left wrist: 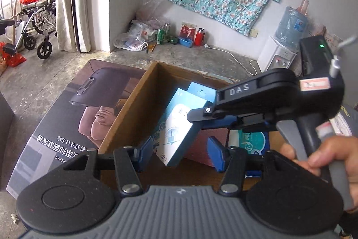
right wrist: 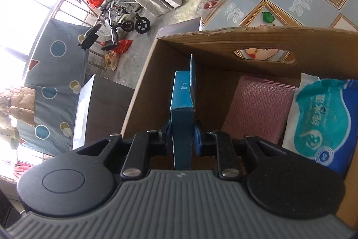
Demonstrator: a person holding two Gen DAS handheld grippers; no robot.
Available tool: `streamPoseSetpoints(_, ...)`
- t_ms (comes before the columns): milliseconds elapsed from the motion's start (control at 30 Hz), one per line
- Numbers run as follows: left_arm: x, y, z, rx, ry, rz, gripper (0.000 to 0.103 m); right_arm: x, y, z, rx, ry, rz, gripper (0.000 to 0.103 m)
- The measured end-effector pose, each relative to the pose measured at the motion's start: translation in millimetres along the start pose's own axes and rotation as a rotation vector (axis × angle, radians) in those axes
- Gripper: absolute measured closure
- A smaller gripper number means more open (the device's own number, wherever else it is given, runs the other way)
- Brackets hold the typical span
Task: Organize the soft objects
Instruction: 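Carry the bandage box with the right gripper into the cardboard box and release, then move the right gripper back over the bed toward the cotton-swab bag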
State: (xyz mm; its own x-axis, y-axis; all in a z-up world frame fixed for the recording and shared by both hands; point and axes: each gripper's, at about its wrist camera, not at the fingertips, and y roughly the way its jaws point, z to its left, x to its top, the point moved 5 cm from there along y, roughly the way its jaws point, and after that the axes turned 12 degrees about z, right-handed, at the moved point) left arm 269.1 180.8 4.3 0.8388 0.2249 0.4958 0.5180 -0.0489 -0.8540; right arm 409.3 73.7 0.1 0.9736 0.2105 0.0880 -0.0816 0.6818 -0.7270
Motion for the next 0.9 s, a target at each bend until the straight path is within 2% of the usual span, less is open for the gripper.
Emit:
streamPoseSetpoints(100,-2,3,6,0.004,-0.006,0.007,0.049,21,26,-8,-0.021,-0.005,0.029,0.083)
streamPoseSetpoints(233,-4,5,8,0.004,-0.007,0.009,0.049,39,35,-11,-0.037,-0.034,0.018,0.081)
streamPoseSetpoints(333,-5,6,5,0.005,0.005,0.010,0.049,41,43,-16,-0.140,-0.066,0.020,0.078)
streamPoseSetpoints(400,-6,6,3,0.005,0.014,0.011,0.048,41,46,-23,-0.174,-0.063,0.027,0.071)
streamPoseSetpoints(500,-7,6,2,0.003,0.020,0.009,0.048,38,40,-29,-0.146,-0.040,0.015,0.064)
streamPoseSetpoints(667,-12,2,1,-0.001,0.021,0.013,0.047,31,6,-22,-0.118,-0.058,-0.037,0.061)
streamPoseSetpoints(733,-16,-5,-3,-0.018,0.029,0.007,0.045,23,-14,-17,-0.099,-0.069,-0.073,0.055)
streamPoseSetpoints(800,-21,-13,-10,-0.038,0.052,-0.008,0.037,6,-40,-11,-0.076,-0.088,-0.123,0.044)
streamPoseSetpoints(833,-25,-17,-15,-0.045,0.066,-0.016,0.035,-6,-52,-8,-0.067,-0.100,-0.147,0.042)
streamPoseSetpoints(900,-33,-25,-27,-0.056,0.101,-0.024,0.031,-30,-75,-6,-0.061,-0.121,-0.189,0.030)
